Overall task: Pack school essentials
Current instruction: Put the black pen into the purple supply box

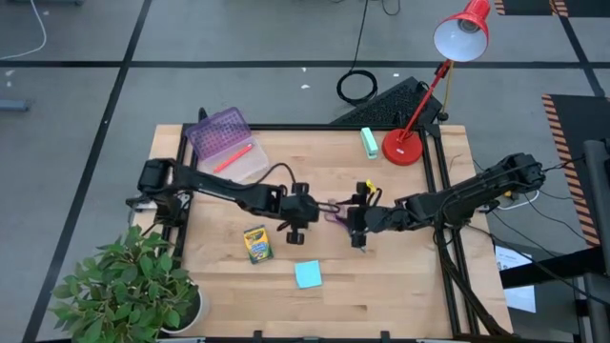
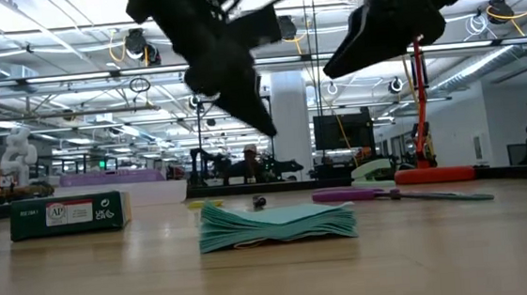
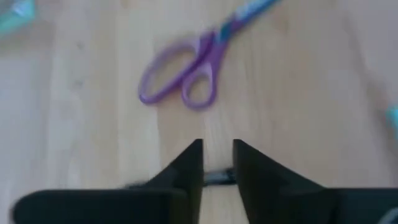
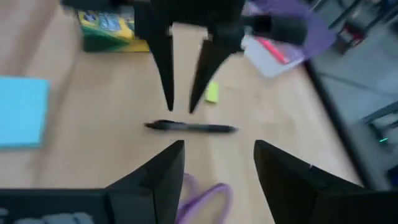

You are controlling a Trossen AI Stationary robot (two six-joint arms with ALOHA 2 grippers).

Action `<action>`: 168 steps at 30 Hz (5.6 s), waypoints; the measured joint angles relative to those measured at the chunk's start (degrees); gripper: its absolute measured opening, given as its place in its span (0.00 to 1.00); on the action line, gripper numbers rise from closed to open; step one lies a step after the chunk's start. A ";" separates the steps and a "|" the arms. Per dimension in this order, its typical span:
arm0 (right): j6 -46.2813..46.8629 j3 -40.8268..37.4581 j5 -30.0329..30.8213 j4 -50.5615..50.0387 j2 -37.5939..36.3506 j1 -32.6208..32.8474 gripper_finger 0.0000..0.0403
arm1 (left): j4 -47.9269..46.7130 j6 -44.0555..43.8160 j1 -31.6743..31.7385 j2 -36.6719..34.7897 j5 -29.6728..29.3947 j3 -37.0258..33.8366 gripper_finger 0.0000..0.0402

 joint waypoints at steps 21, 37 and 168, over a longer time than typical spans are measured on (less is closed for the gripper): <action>1.25 -7.81 -11.55 1.09 -0.91 2.41 0.45 | -4.95 49.95 0.41 3.36 -5.81 0.00 0.48; -3.18 -9.10 -11.52 -0.74 -9.10 1.87 0.45 | -2.38 72.65 6.79 8.82 0.75 0.23 0.47; -8.34 -9.07 -11.37 -2.30 -10.51 -2.86 0.45 | 0.15 19.78 12.28 7.40 19.30 -0.09 0.07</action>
